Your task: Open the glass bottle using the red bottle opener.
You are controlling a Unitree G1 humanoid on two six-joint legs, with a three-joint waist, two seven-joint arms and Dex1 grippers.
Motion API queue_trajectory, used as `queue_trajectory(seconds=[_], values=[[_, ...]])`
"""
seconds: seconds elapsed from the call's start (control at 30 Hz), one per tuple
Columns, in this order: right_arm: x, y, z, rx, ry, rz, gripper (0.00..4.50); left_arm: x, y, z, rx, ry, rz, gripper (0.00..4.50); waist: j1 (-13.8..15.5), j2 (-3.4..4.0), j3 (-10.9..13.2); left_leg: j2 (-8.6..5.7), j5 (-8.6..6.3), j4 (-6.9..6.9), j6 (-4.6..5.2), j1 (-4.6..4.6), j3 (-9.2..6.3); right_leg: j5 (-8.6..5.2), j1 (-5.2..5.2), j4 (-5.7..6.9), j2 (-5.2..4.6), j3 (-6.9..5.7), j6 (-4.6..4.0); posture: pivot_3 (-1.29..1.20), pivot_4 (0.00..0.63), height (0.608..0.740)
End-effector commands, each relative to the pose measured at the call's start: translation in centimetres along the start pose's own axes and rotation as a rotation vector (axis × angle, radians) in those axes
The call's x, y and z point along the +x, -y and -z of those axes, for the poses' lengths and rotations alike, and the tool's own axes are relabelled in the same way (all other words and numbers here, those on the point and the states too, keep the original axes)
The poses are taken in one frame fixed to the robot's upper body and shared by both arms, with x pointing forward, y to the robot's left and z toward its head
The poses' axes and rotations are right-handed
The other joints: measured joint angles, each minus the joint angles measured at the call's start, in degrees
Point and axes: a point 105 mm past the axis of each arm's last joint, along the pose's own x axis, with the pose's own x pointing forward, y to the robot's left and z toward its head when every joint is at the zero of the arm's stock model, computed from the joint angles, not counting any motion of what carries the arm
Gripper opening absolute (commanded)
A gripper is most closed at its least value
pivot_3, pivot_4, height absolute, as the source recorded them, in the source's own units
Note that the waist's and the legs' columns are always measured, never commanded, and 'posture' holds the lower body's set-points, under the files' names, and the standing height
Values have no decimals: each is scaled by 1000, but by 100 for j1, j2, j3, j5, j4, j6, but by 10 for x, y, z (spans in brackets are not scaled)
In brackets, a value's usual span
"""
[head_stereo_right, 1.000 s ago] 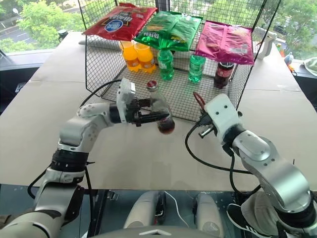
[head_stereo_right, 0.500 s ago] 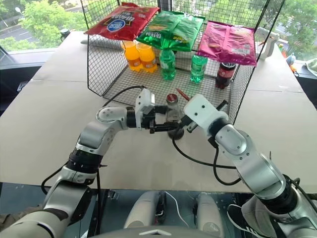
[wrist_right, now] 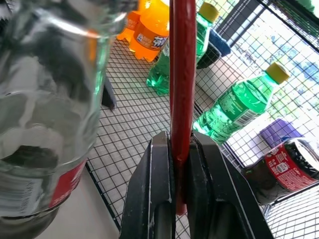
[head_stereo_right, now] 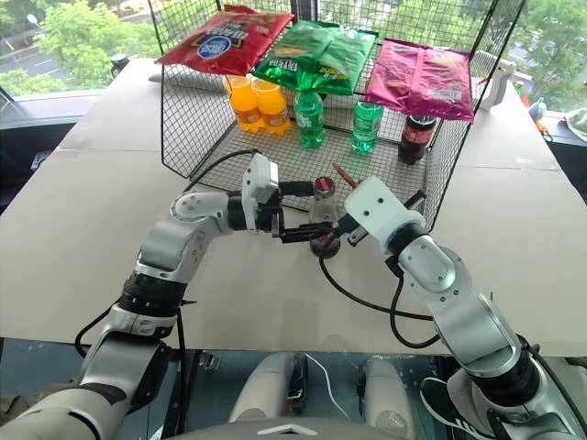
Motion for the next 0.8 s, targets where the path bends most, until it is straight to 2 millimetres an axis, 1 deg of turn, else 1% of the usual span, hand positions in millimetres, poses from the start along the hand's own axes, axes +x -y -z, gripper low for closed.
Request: queue_trajectory(seconds=[0.03,0.13,0.33,0.5,0.8], values=[[-4,12,-7,-9,35,47,0,-5,2,-19,67,32,23,4439,0,0,0,0,2,0,-3,0,0,0,0,0,0,0,0,0,150,740],[-6,13,-5,-8,31,49,0,-7,2,-19,63,30,30,4439,2,0,0,0,8,0,-13,0,0,0,0,0,0,0,0,0,150,740],[-9,14,-3,-26,25,43,0,-2,4,-20,56,41,46,4439,0,0,0,-1,8,0,-13,0,0,0,0,0,0,0,0,0,150,740],[-9,12,-4,-27,29,40,0,5,5,-21,60,44,66,4439,1,0,0,-2,8,0,-14,0,1,0,0,0,0,0,0,0,150,740],[-9,11,-6,-20,35,41,0,9,7,-19,62,34,95,4439,0,0,0,-2,9,0,-14,0,1,0,0,0,2,0,0,0,150,740]])
